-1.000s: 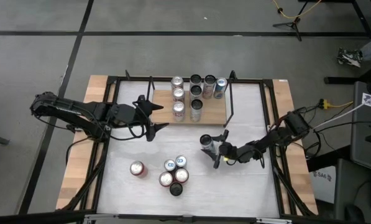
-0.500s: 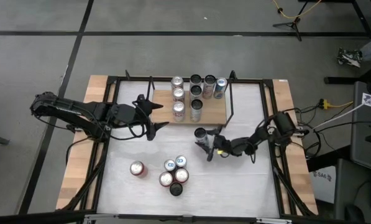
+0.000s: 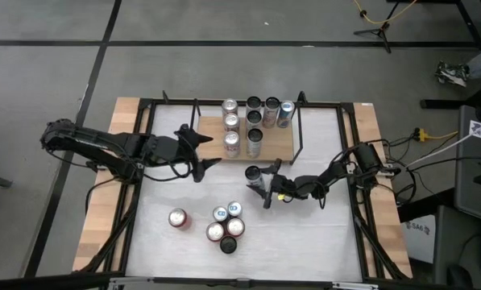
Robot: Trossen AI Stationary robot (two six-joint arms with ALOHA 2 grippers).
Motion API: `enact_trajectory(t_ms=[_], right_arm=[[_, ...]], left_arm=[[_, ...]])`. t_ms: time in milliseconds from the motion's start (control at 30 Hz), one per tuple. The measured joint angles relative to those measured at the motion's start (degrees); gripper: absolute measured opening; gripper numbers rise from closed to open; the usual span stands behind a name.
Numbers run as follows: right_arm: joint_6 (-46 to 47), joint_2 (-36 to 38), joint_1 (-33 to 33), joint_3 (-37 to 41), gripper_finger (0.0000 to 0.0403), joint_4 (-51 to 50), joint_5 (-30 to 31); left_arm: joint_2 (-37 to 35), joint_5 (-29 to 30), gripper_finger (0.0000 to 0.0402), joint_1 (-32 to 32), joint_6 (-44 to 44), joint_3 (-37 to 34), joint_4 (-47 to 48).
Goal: Place canned beverage on shelf
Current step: Put the white pink soda can onto the shelf aligned with the other white pink soda cans
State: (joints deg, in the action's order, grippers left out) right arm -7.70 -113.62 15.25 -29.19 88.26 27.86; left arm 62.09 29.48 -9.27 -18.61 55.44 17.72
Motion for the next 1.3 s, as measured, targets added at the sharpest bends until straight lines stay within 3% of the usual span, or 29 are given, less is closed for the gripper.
enact_trajectory(t_ms=[133,333,600,967,1300], right_arm=[[0.07,0.00,0.00,0.02,0.0269,-0.11,-0.02],[0.09,0.00,0.02,0.02,0.0269,-0.64,-0.02],[0.09,0.00,0.02,0.02,0.0269,-1.55,-0.02],[0.07,0.02,0.02,0.02,0.0269,-1.55,-0.03],[0.07,0.07,0.02,0.02,0.0269,-1.50,-0.04]], left_arm=[[5.12,-0.01,0.0363,0.04,-2.96,-0.02,-5.20],[14.82,-0.65,0.0363,0.04,0.05,-0.07,-15.12],[22.53,-2.05,0.0363,0.28,0.09,-0.07,-21.07],[28.94,-6.17,0.0363,0.35,-0.35,-0.06,-27.97],[30.66,-8.15,0.0363,0.37,-0.91,-0.04,-29.55]])
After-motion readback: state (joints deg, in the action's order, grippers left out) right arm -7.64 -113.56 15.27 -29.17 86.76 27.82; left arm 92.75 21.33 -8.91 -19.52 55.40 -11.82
